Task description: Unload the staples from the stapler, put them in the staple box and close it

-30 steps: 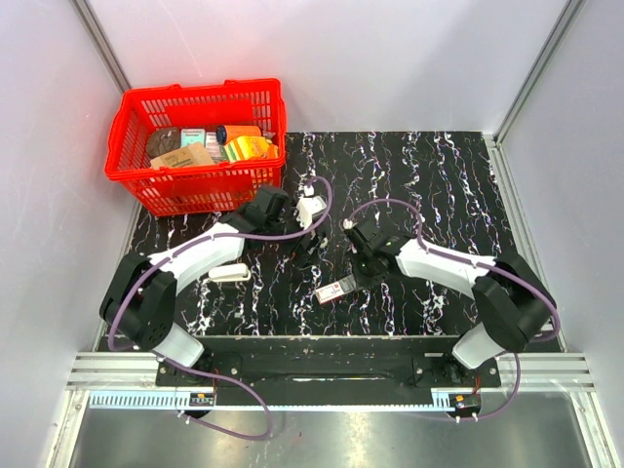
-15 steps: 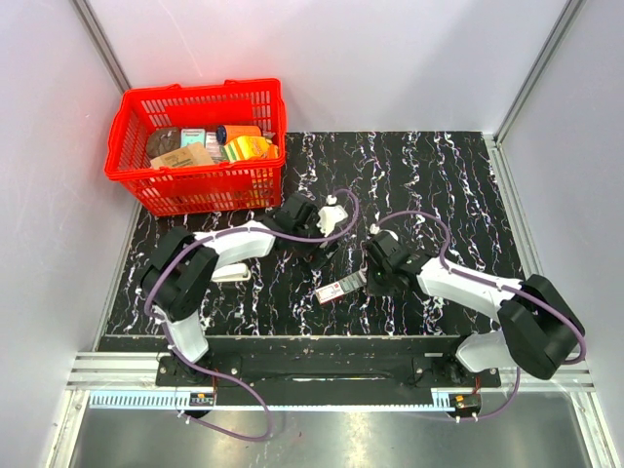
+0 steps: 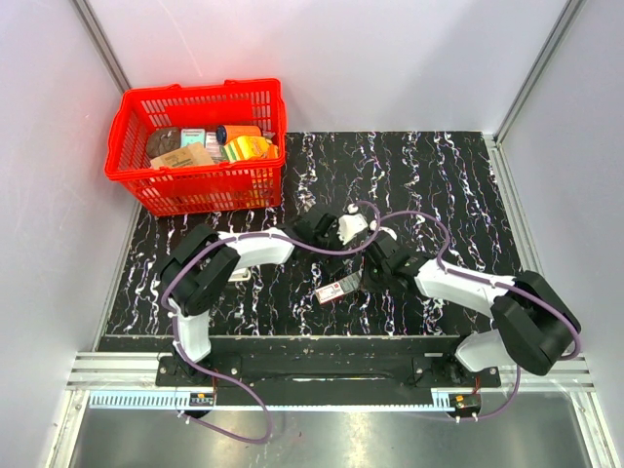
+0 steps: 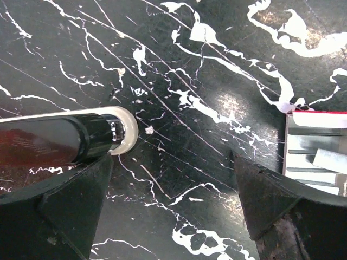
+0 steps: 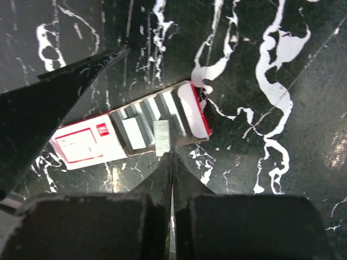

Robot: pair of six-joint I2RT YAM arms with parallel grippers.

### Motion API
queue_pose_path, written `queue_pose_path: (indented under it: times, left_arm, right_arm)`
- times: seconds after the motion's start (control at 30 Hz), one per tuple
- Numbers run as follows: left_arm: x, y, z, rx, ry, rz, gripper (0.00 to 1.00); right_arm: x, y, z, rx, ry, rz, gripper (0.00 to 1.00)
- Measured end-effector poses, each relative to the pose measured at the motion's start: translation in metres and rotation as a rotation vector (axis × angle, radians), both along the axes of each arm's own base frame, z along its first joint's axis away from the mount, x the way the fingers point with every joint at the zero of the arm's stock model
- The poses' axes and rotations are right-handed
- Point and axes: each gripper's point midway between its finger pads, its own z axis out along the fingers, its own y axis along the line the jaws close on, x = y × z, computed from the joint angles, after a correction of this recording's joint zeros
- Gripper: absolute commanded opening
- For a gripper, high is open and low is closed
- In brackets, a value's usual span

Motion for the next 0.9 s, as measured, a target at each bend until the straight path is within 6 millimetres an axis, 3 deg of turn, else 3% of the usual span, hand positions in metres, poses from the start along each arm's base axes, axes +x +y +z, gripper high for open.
queue_pose_path:
  times: [0.63, 0.67, 0.77, 0.9]
  left_arm:
    - [-0.013, -0.011, -0.006, 0.019, 0.000, -0.043, 0.99]
    - [-0.014, -0.011, -0.006, 0.018, 0.001, -0.045, 0.99]
    - [-0.015, -0.012, -0.006, 0.016, 0.001, -0.053, 0.99]
    - [-0.017, -0.012, -0.007, 0.014, 0.007, -0.064, 0.99]
  right_arm:
    - [-0.001, -0.005, -0.006, -0.012, 0.019, -0.027, 0.01]
    - [-0.002, -0.006, -0.006, -0.013, 0.020, -0.028, 0.12]
    - [-0.002, -0.006, -0.001, -0.003, 0.008, -0.026, 0.30]
    - [-0.002, -0.006, 0.004, 0.007, -0.005, -0.018, 0.41]
